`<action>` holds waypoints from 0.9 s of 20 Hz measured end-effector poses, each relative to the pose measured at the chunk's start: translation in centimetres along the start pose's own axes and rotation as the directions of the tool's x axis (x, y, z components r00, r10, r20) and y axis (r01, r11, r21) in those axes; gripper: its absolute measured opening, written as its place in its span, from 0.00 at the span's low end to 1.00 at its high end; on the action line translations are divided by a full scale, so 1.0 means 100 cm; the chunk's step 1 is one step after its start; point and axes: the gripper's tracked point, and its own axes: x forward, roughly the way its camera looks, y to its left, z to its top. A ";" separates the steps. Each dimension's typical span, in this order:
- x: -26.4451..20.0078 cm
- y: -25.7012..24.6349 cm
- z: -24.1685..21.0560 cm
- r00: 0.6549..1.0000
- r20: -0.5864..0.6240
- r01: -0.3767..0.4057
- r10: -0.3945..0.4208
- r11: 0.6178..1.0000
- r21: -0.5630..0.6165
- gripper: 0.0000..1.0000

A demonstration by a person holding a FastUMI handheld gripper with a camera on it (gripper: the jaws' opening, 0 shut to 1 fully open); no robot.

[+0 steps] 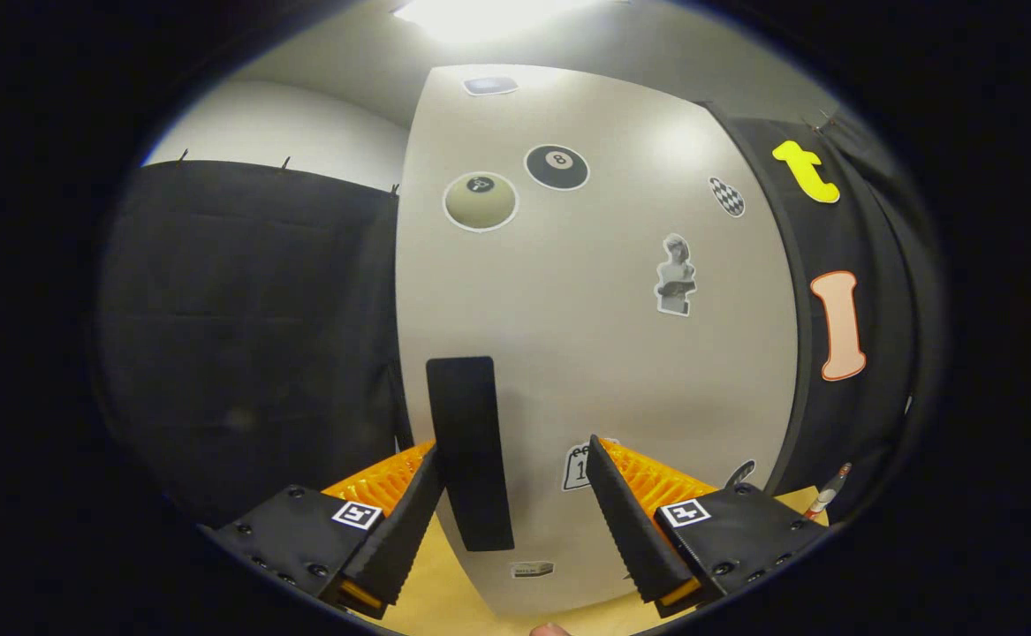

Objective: Open the shoe cabinet door, grab the shoes and put them into the shoe cabinet, then close the shoe cabinet door.

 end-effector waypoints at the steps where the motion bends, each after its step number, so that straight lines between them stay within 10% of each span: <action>1: -0.004 0.004 0.000 1.000 0.001 -0.006 0.006 1.000 -0.003 0.98; 8: -0.041 -0.010 0.009 0.999 0.022 0.026 -0.025 0.998 -0.053 0.98; 18: -0.153 -0.146 0.017 0.964 0.007 0.265 -0.266 0.958 -0.106 0.99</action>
